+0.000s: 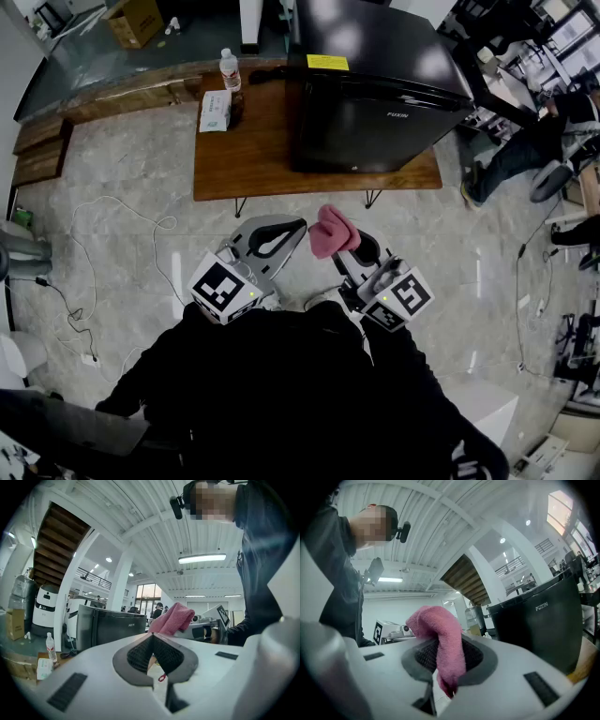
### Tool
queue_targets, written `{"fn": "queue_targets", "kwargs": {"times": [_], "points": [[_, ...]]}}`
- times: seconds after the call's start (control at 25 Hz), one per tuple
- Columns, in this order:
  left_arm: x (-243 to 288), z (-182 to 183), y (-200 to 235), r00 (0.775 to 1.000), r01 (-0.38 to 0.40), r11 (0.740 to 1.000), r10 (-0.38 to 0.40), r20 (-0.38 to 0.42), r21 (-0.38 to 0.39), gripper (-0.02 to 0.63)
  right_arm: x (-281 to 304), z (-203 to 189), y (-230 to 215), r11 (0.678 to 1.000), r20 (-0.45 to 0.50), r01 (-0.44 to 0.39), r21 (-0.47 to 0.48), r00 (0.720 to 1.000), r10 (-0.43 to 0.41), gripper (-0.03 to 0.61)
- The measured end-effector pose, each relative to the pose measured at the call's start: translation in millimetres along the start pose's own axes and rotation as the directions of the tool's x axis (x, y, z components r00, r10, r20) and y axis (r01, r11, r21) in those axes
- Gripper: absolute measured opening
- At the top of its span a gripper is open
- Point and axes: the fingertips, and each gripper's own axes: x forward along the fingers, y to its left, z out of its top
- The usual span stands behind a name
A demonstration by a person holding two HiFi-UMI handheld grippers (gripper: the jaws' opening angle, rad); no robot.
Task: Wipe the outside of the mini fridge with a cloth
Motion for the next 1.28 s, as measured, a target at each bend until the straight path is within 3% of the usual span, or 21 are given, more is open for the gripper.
{"fn": "queue_targets", "kwargs": {"times": [0.56, 0.72, 0.84, 1.0, 1.12, 1.28], "points": [[-13.6, 2.2, 8.7, 1.0, -0.008, 1.0, 0.009, 0.009, -0.008, 0.006, 6.6, -6.9, 8.1, 0.999, -0.016, 0.032, -0.007, 0.999, -0.032, 0.071], [-19.5, 3.2, 19.4, 0.999, -0.03, 1.0, 0.031, 0.012, -0.006, 0.006, 10.9, -13.0, 2.5, 0.989, -0.048, 0.097, -0.112, 0.994, -0.103, 0.071], [-19.3, 4.8, 31.5, 0.999, -0.049, 0.999, 0.049, 0.016, 0.001, 0.006, 18.9, -11.7, -9.9, 0.943, -0.072, 0.173, -0.284, 0.977, -0.201, 0.071], [-6.6, 11.7, 54.0, 0.996, -0.081, 0.996, 0.081, 0.027, 0.022, 0.006, 36.9, 4.6, -42.6, 0.836, -0.065, 0.255, -0.486, 0.943, -0.326, 0.071], [11.0, 21.8, 75.2, 0.993, -0.116, 0.992, 0.113, 0.044, 0.053, 0.006, 58.1, 22.2, -76.2, 0.762, -0.023, 0.311, -0.568, 0.919, -0.393, 0.071], [38.3, 32.2, 100.2, 0.986, -0.16, 0.983, 0.154, 0.069, 0.087, 0.006, 89.1, 41.7, -116.6, 0.666, 0.062, 0.357, -0.655, 0.904, -0.423, 0.069]]}}
